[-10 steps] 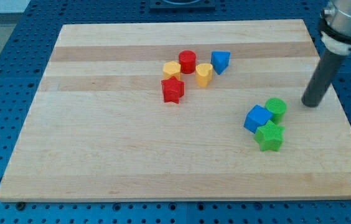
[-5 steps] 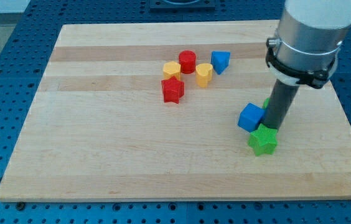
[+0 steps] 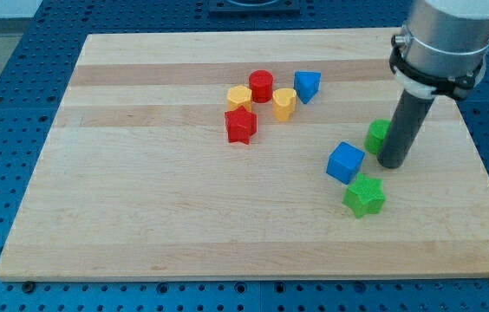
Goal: Push the green circle towards the blue triangle
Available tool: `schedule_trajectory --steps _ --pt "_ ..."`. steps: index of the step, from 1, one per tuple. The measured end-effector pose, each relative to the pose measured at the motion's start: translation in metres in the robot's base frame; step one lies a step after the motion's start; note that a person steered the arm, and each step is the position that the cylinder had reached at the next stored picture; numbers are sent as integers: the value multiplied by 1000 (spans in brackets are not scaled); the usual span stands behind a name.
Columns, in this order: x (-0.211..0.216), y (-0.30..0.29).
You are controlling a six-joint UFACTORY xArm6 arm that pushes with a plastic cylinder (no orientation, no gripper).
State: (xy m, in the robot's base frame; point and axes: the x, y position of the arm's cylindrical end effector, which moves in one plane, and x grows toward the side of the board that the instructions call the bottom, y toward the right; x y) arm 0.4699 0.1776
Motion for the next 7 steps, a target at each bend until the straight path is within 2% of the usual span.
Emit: schedule_trajectory --steps 3,7 --pt "-41 16" --pt "-62 -21"
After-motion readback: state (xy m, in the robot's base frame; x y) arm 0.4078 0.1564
